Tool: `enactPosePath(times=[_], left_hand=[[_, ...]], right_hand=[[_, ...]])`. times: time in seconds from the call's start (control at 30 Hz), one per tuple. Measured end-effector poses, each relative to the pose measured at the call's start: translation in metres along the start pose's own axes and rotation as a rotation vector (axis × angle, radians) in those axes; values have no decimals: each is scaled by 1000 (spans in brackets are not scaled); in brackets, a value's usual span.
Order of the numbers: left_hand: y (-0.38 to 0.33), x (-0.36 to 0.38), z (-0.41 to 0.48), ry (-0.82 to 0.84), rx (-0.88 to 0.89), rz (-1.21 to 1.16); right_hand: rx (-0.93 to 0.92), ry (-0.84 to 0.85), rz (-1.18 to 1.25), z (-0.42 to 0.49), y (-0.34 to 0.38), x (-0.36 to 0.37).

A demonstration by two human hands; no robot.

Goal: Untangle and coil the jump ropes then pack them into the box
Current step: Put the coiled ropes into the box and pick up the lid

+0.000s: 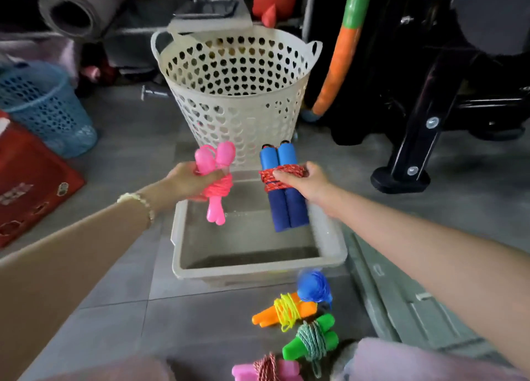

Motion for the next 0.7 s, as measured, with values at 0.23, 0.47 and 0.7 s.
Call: enactPosePath(times=[0.23,0.47,0.7], left_hand=[[168,41,89,47,-280,221],[237,71,125,49,-350,470],[258,69,121,-108,-353,418]], right_hand=[[215,20,-274,82,-143,54],[338,128,-179,116,-214,100],[348,240,-252,114,-238,119]])
Point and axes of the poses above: each hand's wrist, its own z-axis towards the middle knuckle, its own x-axis out of the palm, y = z × x, the point moved 9 cm from there along z, towards the middle knuckle, and after that the axes turned 1 degree about y, right-handed, at the moved point
